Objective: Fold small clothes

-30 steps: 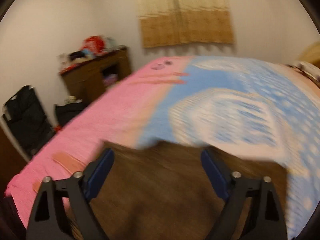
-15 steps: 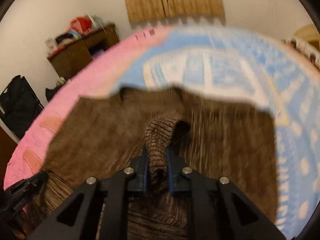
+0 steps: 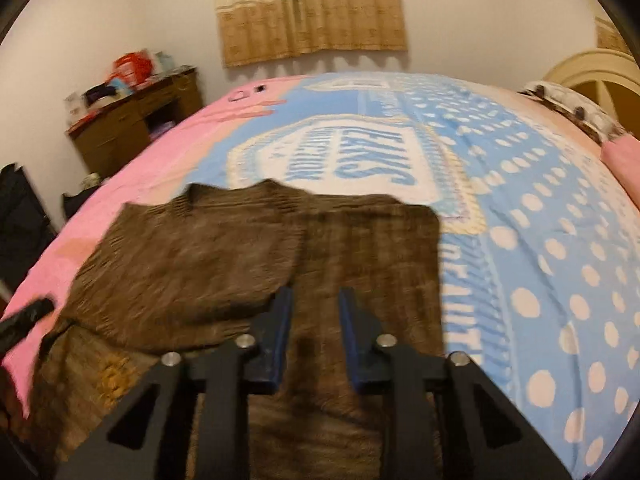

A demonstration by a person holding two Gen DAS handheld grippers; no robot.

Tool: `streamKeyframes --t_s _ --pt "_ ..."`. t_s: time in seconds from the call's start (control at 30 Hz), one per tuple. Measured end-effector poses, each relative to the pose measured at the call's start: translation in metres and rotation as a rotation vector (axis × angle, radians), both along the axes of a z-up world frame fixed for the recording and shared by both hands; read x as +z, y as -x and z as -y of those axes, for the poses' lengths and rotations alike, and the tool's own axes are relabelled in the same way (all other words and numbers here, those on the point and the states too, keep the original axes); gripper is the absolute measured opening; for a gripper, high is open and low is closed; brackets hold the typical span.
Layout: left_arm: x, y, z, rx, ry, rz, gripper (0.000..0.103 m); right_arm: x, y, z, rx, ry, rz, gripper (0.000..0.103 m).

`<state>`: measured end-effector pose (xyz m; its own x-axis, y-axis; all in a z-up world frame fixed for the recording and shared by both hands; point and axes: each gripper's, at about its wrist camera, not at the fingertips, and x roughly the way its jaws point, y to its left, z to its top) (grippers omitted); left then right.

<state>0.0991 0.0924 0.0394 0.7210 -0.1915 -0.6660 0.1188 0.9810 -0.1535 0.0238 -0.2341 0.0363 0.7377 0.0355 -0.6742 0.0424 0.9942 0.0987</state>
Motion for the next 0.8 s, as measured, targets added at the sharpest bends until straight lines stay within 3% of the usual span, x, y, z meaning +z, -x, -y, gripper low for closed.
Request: streamKeyframes --t_s 0.03,0.13,0.17,0.23,0.33,0.4,0.43,0.47,0.53,0.57,0.6,0.7,0.8 --pt "-0.003 -0.005 0.004 -0.003 -0.011 -0.016 0.050 -0.002 -0.004 -0.009 0.025 0.009 -0.008 0.026" --pt "-0.027 -0.021 0.010 0.031 -0.060 -0.120 0.051 -0.027 -0.027 -0.022 0.022 -0.014 -0.168 0.026" --pt "-0.034 -0.025 0.011 0.029 -0.070 -0.143 0.053 -0.032 -0.029 -0.022 0.005 -0.024 -0.172 0.028" --pt "-0.034 -0.021 0.015 0.015 -0.102 -0.093 0.056 -0.034 -0.027 -0.022 -0.020 -0.013 -0.124 0.035" --pt "-0.035 -0.022 0.020 0.015 -0.128 -0.093 0.059 -0.035 -0.027 -0.019 -0.014 -0.050 -0.112 0.040" --pt "-0.036 -0.023 0.020 0.015 -0.121 -0.095 0.061 -0.035 -0.027 -0.017 0.010 -0.111 -0.108 0.061" --pt "-0.037 -0.024 0.020 0.014 -0.120 -0.096 0.061 -0.035 -0.028 -0.018 0.010 -0.111 -0.107 0.062" --pt "-0.037 -0.024 0.020 0.012 -0.119 -0.095 0.062 -0.035 -0.029 -0.022 0.009 -0.084 -0.108 0.061" --pt "-0.038 -0.025 0.020 0.008 -0.120 -0.095 0.063 -0.035 -0.031 -0.034 0.026 -0.005 -0.114 0.031" --pt "-0.038 -0.025 0.020 0.006 -0.119 -0.095 0.064 -0.035 -0.032 -0.037 0.040 -0.006 -0.114 0.020" --pt "-0.038 -0.026 0.020 0.005 -0.117 -0.096 0.064 -0.034 -0.031 -0.039 0.051 -0.003 -0.118 0.015" --pt "-0.039 -0.027 0.019 -0.013 -0.111 -0.098 0.068 -0.026 -0.020 -0.033 0.052 0.010 -0.125 0.014" --pt "-0.038 -0.026 0.023 -0.019 -0.123 -0.098 0.070 -0.033 -0.010 -0.020 0.032 0.028 -0.188 0.014"
